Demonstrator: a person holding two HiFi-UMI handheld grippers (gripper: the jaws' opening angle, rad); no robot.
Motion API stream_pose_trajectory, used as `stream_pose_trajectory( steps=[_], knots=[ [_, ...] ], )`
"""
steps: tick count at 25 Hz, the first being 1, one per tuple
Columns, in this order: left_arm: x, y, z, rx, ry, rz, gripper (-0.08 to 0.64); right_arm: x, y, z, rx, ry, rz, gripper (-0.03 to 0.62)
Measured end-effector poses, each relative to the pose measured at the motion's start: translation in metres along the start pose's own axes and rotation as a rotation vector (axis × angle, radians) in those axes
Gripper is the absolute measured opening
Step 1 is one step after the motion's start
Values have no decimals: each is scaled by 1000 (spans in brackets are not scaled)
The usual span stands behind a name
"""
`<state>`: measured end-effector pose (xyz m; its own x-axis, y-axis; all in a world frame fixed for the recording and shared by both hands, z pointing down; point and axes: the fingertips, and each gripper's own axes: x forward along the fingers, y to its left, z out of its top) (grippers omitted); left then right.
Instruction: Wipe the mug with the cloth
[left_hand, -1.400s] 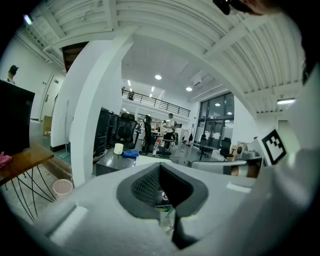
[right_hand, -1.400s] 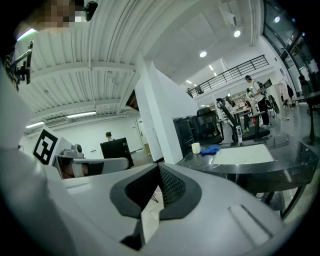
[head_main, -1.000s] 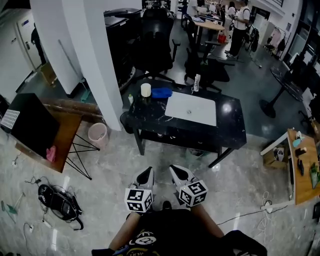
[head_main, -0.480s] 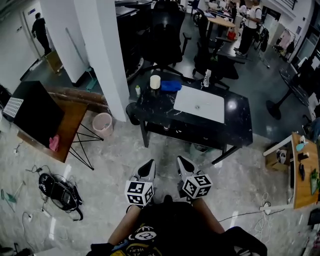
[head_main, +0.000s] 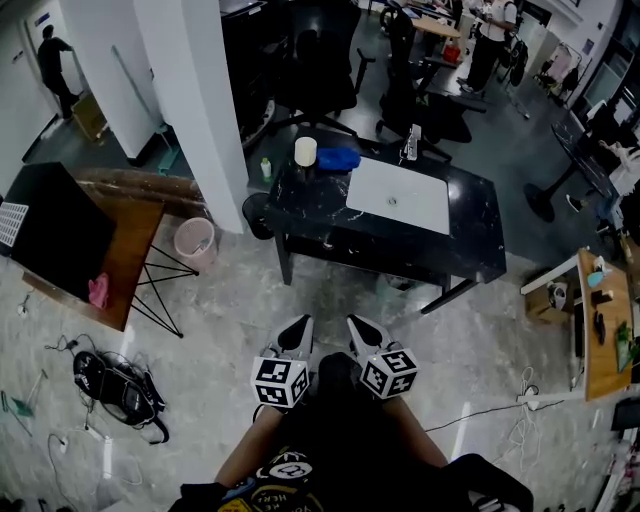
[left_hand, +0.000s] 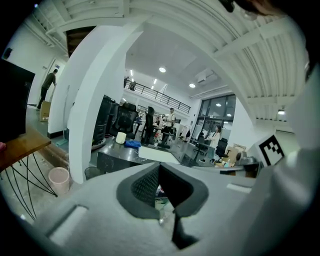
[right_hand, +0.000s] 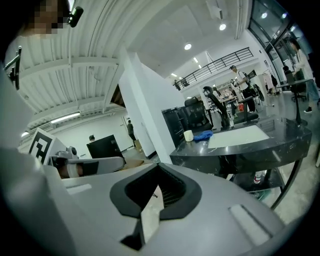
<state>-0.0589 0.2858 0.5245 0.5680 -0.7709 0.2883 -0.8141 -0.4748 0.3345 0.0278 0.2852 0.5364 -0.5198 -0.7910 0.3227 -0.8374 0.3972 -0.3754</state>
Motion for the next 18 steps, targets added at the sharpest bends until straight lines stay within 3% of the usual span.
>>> stream_pose_trajectory(
  steps=[7, 13, 18],
  knots=[
    [63, 35, 13, -18, 21, 0, 3, 58, -44, 20, 6, 27, -4, 3],
    [158, 56, 68, 18, -12, -10, 3, 122, -105, 82, 8, 2, 19, 3],
    [213, 75, 102, 20, -41, 41, 3, 170, -137, 110, -23, 47, 101, 2]
  ],
)
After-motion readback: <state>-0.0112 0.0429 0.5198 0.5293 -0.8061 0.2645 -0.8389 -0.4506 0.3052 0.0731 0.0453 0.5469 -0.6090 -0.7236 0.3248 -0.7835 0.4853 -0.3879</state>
